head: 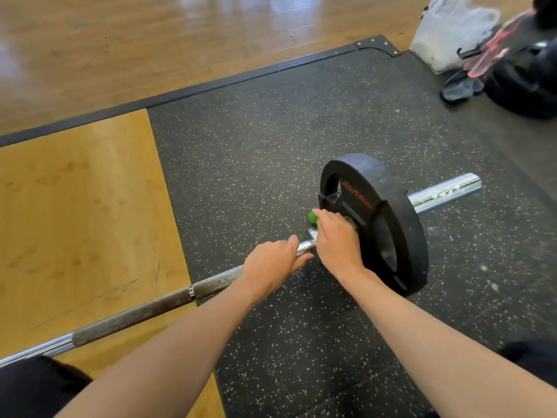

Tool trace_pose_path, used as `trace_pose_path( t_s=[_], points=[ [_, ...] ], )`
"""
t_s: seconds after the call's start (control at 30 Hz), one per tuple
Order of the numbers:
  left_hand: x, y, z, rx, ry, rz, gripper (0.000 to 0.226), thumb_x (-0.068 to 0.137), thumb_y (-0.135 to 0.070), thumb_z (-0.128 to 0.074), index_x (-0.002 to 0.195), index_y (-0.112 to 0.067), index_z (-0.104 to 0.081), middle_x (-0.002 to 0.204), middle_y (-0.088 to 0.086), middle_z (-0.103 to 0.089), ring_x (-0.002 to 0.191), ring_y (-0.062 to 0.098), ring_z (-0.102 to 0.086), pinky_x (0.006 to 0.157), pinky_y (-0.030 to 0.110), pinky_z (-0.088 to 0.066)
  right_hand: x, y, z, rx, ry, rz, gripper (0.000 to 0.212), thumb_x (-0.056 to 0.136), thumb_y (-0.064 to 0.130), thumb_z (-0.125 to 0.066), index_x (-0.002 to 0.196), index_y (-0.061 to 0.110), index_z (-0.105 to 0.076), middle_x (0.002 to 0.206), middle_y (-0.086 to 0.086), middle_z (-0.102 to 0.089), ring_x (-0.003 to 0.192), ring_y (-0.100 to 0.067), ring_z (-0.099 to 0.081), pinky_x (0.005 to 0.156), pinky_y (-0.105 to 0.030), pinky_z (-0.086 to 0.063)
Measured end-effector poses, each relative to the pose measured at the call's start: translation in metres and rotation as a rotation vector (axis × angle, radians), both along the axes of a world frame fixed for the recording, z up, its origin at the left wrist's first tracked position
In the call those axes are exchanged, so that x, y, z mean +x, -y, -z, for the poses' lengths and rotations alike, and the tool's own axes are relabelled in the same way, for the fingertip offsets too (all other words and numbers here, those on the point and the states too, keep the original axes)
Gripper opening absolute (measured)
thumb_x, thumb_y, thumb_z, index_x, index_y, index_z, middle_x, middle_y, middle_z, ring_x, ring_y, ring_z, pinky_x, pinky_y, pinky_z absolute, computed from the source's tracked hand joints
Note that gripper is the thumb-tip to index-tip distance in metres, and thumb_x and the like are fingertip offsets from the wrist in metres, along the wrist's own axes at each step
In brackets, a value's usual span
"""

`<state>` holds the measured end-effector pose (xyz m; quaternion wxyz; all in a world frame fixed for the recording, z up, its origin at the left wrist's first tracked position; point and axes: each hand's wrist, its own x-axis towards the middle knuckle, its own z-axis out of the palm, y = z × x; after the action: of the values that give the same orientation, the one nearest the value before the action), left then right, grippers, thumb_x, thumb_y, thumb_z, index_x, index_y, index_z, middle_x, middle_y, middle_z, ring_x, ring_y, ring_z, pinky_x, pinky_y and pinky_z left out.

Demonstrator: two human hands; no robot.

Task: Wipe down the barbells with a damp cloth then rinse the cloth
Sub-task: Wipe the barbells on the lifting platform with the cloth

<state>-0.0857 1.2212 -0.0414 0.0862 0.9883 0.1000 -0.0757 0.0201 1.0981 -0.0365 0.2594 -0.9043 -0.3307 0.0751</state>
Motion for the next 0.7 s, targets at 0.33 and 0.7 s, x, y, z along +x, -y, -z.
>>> trace_pose_path(
  t_s=[0.33,0.7],
  points=[
    [-0.003,0.0,0.013,0.108,0.061,0.039,0.103,0.088,-0.084,-0.012,0.14,-0.002,-0.046,0.147,0.017,-0.049,0.14,0.031,-0.041,0.119,0.046,-0.029,-0.003,0.036,0.011,-0.011,0.192,-0.165,0.047,0.101,0.005,-0.048,0.148,0.007,-0.049,0.154,-0.008,-0.048,0.148,-0.022,-0.036,0.124,-0.041,-0.025],
    [-0.007,0.003,0.006,0.088,-0.004,-0.03,0.123,0.082,-0.092,-0.004,0.156,0.006,0.002,0.166,0.023,0.003,0.154,0.032,0.009,0.124,0.052,-0.004,-0.004,0.048,0.009,0.048,0.213,-0.287,0.054,0.096,-0.001,-0.055,0.149,0.01,-0.049,0.156,-0.004,-0.045,0.151,-0.022,-0.031,0.126,-0.037,-0.021]
  ],
)
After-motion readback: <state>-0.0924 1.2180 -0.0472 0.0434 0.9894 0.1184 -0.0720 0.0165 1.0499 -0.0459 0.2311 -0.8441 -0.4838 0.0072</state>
